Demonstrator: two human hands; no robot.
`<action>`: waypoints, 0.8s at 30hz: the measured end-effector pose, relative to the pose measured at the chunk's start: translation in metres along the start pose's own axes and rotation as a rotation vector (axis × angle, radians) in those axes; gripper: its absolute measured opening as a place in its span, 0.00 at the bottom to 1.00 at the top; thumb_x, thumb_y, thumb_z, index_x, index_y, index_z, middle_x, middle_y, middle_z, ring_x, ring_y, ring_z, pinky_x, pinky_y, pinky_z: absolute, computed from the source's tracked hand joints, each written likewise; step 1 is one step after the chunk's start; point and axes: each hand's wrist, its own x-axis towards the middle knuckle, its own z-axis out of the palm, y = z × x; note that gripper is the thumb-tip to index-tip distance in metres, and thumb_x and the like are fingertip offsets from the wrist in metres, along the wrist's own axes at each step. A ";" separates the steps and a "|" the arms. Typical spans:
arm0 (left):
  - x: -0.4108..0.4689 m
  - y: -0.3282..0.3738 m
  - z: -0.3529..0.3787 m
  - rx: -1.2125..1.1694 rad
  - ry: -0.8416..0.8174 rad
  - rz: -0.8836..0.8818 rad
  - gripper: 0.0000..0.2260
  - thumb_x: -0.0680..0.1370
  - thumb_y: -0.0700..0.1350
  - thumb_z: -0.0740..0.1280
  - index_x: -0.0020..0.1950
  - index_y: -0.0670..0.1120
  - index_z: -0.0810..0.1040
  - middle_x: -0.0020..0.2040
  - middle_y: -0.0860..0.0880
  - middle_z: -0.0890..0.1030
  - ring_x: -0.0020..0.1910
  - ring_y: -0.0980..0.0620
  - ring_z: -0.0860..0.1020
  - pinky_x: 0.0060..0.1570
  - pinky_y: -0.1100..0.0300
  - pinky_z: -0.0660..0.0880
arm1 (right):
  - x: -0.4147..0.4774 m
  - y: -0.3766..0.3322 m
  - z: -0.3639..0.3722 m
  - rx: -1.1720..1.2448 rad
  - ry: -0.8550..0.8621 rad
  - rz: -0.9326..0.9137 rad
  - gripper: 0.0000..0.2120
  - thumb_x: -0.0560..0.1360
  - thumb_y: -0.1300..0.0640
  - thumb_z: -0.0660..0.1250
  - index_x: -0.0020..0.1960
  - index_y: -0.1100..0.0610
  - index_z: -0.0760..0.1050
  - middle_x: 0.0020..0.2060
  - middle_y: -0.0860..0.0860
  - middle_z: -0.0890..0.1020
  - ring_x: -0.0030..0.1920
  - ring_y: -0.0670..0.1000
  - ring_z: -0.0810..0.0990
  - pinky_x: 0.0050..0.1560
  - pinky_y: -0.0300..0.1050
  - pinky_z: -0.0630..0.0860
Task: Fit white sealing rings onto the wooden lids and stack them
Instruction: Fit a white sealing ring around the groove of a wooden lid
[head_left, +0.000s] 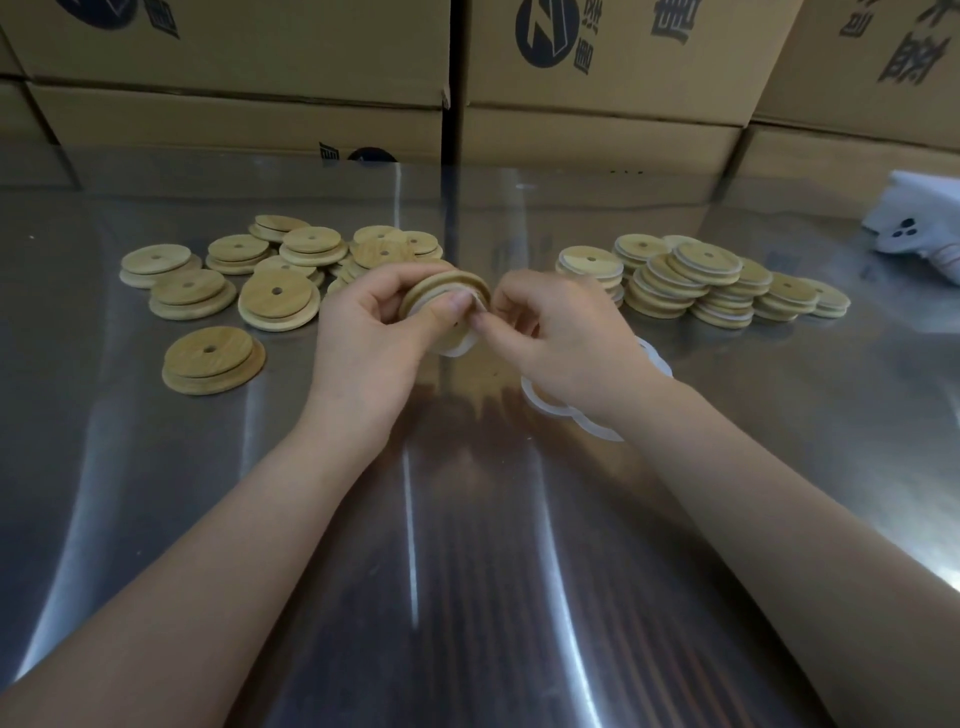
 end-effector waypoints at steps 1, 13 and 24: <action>0.000 0.000 0.000 0.010 -0.003 -0.003 0.09 0.74 0.37 0.72 0.51 0.47 0.82 0.48 0.49 0.85 0.49 0.54 0.83 0.52 0.60 0.80 | 0.000 0.000 0.000 -0.024 -0.010 -0.006 0.12 0.76 0.51 0.67 0.38 0.58 0.75 0.32 0.51 0.79 0.36 0.54 0.77 0.38 0.54 0.74; 0.003 0.001 -0.002 0.313 -0.064 0.138 0.13 0.70 0.34 0.75 0.43 0.50 0.79 0.42 0.56 0.82 0.42 0.62 0.81 0.46 0.69 0.77 | 0.002 0.008 -0.014 -0.037 -0.154 -0.067 0.10 0.75 0.55 0.68 0.38 0.60 0.79 0.30 0.52 0.78 0.35 0.55 0.75 0.38 0.54 0.74; 0.004 0.003 -0.006 0.595 -0.094 0.245 0.14 0.70 0.36 0.76 0.42 0.55 0.79 0.41 0.60 0.81 0.46 0.63 0.77 0.45 0.70 0.73 | 0.002 0.013 -0.020 0.035 -0.258 -0.030 0.12 0.75 0.58 0.68 0.33 0.58 0.74 0.26 0.47 0.71 0.33 0.51 0.70 0.36 0.49 0.67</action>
